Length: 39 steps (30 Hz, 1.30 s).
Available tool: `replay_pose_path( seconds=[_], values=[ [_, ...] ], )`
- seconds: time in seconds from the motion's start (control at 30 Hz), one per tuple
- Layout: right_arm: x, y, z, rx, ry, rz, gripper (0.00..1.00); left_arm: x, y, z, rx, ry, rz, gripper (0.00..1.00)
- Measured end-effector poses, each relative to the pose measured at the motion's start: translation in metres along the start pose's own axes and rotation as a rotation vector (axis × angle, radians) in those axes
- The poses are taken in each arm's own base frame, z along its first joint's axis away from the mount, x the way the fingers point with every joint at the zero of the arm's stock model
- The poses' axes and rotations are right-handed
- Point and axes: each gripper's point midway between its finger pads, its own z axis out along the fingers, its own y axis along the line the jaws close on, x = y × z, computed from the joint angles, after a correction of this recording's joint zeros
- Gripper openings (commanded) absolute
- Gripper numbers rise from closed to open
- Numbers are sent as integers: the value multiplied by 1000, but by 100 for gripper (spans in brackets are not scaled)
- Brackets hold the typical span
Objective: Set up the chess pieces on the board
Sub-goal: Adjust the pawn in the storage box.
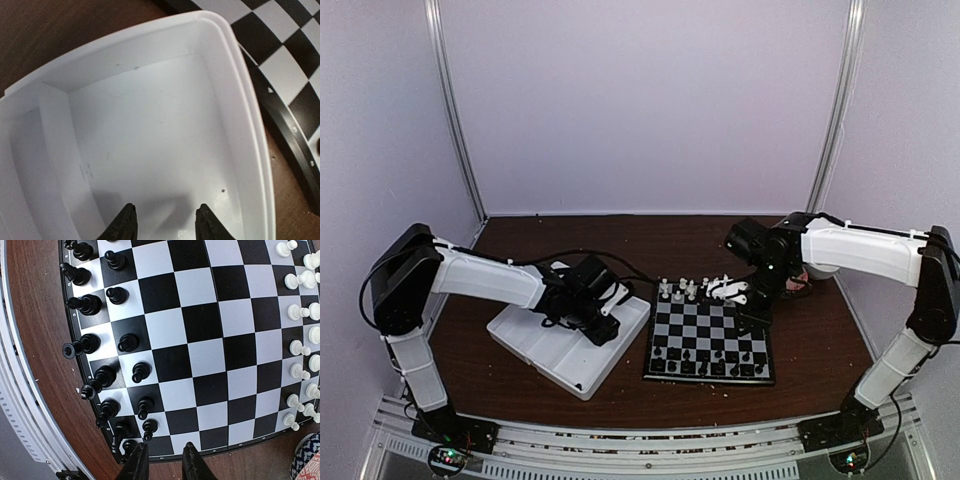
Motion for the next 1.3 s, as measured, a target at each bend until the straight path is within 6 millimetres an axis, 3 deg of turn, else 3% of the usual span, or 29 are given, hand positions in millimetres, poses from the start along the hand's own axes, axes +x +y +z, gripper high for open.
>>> replay_pose_path(
  seconds=[0.1,0.27,0.47,0.7,0.9,1.1,1.3],
  values=[
    [0,-1,0,-8,10,2,25,16,-18,-8,81,28,-3,40],
    [-6,1,-3,-28,-9,1,25,75,-47,-33,183,137,13,40],
    [-16,6,2,-79,-35,-8,25,91,-55,-42,216,215,17,42],
    [-17,12,3,-101,-71,-34,25,105,-46,-46,131,362,79,40],
    [-8,22,6,-126,-94,-37,25,123,-28,-54,24,535,120,39],
    [-12,25,6,-140,-143,-49,24,144,-10,-71,-61,668,156,37],
    [-12,27,10,-154,-174,-45,24,128,0,-78,-135,694,181,30]
  ],
)
